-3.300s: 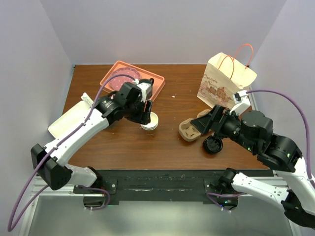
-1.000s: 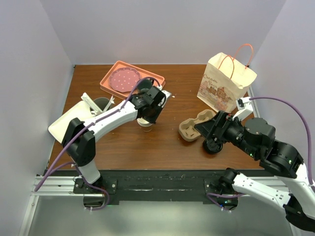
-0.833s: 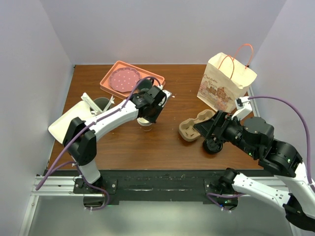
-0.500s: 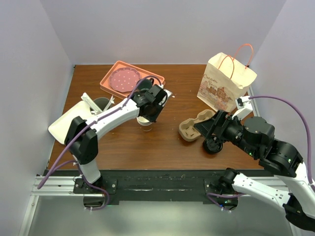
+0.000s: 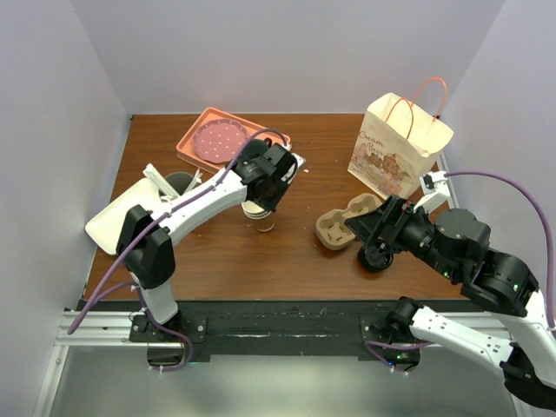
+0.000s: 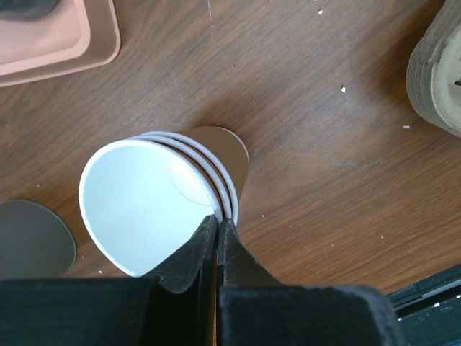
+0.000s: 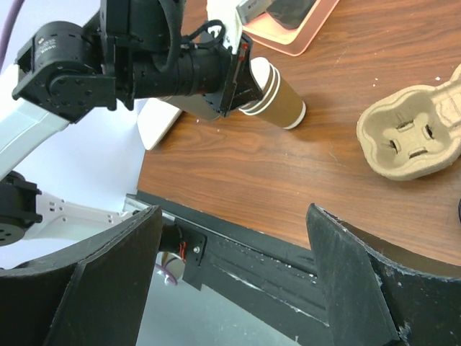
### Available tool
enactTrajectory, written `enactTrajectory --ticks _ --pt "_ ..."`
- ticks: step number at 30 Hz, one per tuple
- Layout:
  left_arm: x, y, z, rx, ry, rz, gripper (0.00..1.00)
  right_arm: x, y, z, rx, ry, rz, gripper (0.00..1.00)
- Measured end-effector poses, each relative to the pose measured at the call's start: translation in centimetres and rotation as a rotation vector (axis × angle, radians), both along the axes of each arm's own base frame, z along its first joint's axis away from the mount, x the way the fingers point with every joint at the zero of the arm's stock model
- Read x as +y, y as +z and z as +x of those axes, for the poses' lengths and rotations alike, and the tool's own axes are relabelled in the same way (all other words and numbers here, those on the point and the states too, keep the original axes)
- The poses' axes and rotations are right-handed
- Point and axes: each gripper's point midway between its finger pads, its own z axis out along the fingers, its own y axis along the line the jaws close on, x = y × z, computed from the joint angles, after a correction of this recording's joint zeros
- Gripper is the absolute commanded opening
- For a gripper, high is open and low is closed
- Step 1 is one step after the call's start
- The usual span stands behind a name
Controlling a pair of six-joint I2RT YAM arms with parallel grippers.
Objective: Pack the takeout coffee
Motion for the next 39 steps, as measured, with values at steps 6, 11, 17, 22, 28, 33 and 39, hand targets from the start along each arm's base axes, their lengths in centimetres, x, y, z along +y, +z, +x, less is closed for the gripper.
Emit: enactTrajectory --ticks 6,11,17,22,28,33,39 --pt "0.0 1.6 0.9 -0.030 0.016 0.013 0.00 0.0 0.0 0.0 -0.001 0.000 0.002 0.85" --pt "0.6 2.4 1.7 -0.067 0.044 0.049 0.00 0.0 0.0 0.0 -0.001 -0.001 0.002 0.85" --pt "2.5 1.1 2.0 -0.066 0.088 0.163 0.00 0.0 0.0 0.0 0.001 -0.002 0.004 0.84" --pt "2.1 0.2 1.2 -0.014 0.098 0.147 0.00 0.5 -1.0 0.6 0.024 -0.021 0.009 0.82" --pt "1.6 -0.3 0.4 0.006 0.106 0.086 0.00 3.9 -5.8 4.3 0.133 -0.105 -0.009 0.78" --pt "2.3 -0.7 -0.9 0.013 0.105 0.058 0.00 7.6 -11.4 7.7 0.240 -0.126 -0.081 0.77" --pt "2.6 -0.1 -1.2 -0.014 0.105 0.030 0.00 8.5 -15.3 11.9 0.336 -0.148 -0.023 0.74"
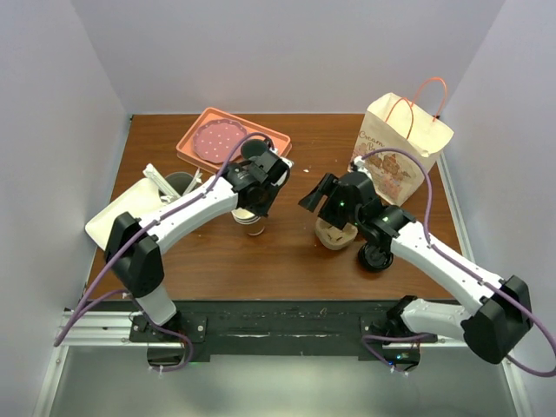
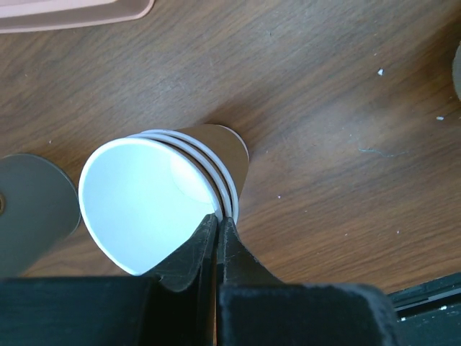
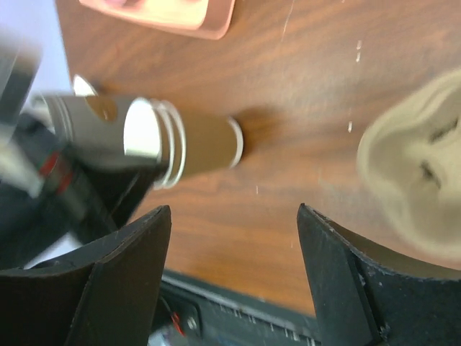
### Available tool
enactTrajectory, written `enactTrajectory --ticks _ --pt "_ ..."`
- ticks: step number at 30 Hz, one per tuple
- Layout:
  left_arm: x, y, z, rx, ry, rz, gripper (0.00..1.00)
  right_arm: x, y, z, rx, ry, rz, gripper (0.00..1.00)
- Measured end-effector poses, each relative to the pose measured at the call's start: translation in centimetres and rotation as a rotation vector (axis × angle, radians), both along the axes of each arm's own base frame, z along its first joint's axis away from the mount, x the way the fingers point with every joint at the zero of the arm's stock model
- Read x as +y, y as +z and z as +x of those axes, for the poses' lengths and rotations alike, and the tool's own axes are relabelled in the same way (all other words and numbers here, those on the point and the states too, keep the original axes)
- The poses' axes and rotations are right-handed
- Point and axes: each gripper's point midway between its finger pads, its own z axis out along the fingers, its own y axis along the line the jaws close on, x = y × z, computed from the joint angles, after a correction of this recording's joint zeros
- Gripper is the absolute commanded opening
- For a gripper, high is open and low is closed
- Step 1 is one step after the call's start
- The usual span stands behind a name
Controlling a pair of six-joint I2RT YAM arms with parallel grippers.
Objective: Pack the takeout coffee
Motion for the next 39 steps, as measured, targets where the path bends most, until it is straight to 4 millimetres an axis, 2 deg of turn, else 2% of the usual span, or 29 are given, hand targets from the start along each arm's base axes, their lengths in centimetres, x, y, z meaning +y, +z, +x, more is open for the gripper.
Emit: enactTrajectory --ticks 4,7,9,13,18,28,39 --pt "-0.1 0.6 -0.2 -0.019 -0.005 -0.033 0.00 -0.2 -0.8 2.1 -0.004 0.014 0.079 0.72" --pt "-0.5 1.4 -0.1 -0.038 -0.012 -0.067 0.00 1.9 -1.1 3.3 -0.011 0.097 0.136 0.68" --pt "-0.8 2.1 0.0 -0.053 -0.017 -0.093 0.00 3.4 -2.1 3.6 0.009 0.151 0.163 0.64" --pt "-1.4 2.8 0.1 -0.068 -0.027 -0.133 0.00 6.4 -4.1 4.4 0.060 0.248 0.226 0.63" --pt "-1.7 2.8 -0.1 -0.060 -0.034 -0.148 0.00 8.2 -5.2 5.4 0.084 0.289 0.269 0.61" --pt "-1.7 2.6 -0.1 -0.056 -0.033 -0.145 0.00 9.0 -4.0 5.8 0.057 0.307 0.318 0.57" --pt "-1.4 2.0 0.3 -0.057 -0.021 -0.117 0.00 9.4 -4.9 6.2 0.080 0.319 0.283 0.50"
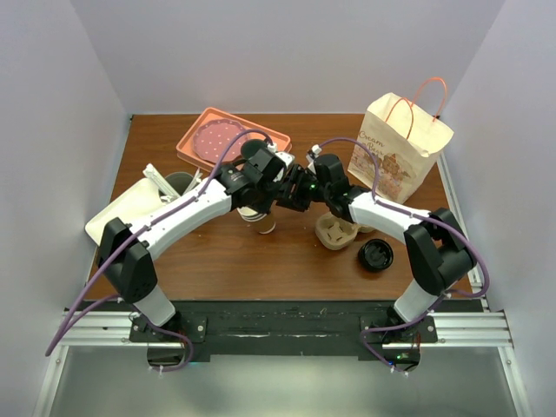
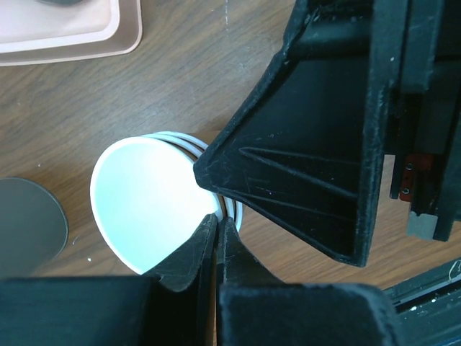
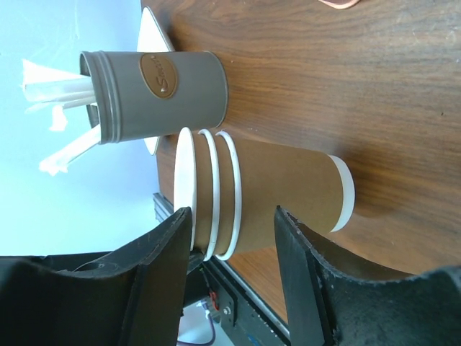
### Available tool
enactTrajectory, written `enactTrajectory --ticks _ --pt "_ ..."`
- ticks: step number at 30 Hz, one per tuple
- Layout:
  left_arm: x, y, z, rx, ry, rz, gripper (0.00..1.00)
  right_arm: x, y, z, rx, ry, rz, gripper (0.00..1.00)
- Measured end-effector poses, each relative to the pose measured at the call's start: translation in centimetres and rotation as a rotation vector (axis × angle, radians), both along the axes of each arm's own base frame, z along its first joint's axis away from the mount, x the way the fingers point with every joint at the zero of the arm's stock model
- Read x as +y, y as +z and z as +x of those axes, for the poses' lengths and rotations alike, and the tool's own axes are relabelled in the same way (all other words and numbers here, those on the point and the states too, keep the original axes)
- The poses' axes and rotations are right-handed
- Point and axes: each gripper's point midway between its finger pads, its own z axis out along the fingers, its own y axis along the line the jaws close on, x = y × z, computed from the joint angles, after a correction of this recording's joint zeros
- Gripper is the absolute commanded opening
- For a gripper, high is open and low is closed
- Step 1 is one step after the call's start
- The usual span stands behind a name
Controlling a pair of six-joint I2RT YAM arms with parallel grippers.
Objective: Pack the takeout coffee
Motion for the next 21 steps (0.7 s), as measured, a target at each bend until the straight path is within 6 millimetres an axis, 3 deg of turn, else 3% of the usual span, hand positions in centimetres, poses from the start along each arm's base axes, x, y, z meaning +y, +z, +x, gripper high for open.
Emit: enactTrajectory --ticks 5,11,21 --pt "0.1 -0.1 0.5 -0.027 0.014 0.004 0.00 0.0 -0.1 0.2 -0.004 0.001 -0.009 0.50" --pt "0.3 -0.4 1.1 -0.055 0.031 0.011 0.00 -0.1 -0.7 -0.1 0.024 -0.001 -0.017 0.59" --pt "0.8 -1.3 0.6 -0.051 0.034 0.017 0.00 0.0 -0.4 0.1 0.029 -0.001 -0.021 0.51"
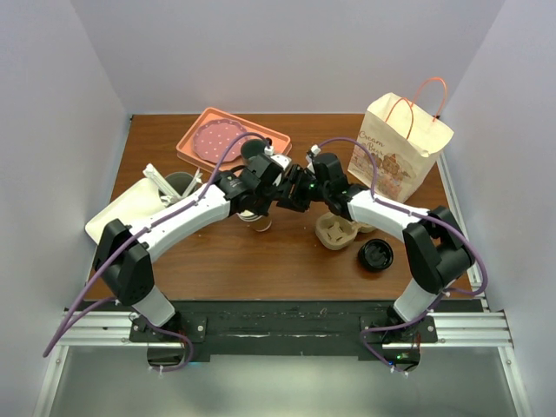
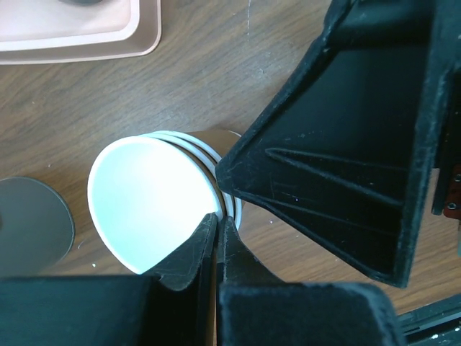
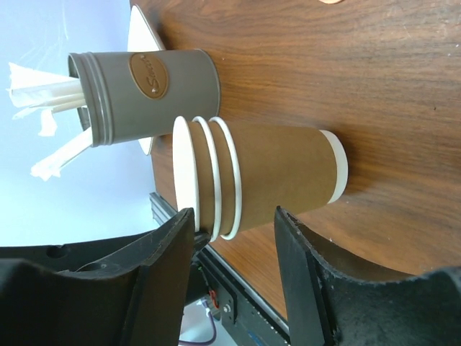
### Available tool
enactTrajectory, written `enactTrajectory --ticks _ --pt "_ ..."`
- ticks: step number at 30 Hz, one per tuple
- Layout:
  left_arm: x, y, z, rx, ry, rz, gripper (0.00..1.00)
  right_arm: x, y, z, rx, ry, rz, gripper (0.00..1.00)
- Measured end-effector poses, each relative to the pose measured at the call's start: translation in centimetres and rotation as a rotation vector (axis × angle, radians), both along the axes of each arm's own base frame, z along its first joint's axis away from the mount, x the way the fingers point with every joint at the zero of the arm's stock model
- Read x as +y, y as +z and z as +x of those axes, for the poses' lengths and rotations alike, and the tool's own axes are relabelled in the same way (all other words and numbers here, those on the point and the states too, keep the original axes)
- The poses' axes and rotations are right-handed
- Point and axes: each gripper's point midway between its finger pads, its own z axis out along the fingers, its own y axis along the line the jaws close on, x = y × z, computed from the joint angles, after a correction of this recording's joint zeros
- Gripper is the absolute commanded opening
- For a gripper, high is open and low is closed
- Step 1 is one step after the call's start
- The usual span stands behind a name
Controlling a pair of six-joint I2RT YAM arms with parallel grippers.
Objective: Pack the takeout coffee
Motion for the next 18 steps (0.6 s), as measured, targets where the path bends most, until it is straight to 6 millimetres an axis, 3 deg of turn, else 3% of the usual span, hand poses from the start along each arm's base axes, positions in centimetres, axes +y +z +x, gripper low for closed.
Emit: enactTrajectory --ticks 18 --pt "-0.3 0.7 0.2 -0.021 -0.001 -0.025 0.00 0.6 -2.4 -0.8 0.041 0.030 -0.040 0.49"
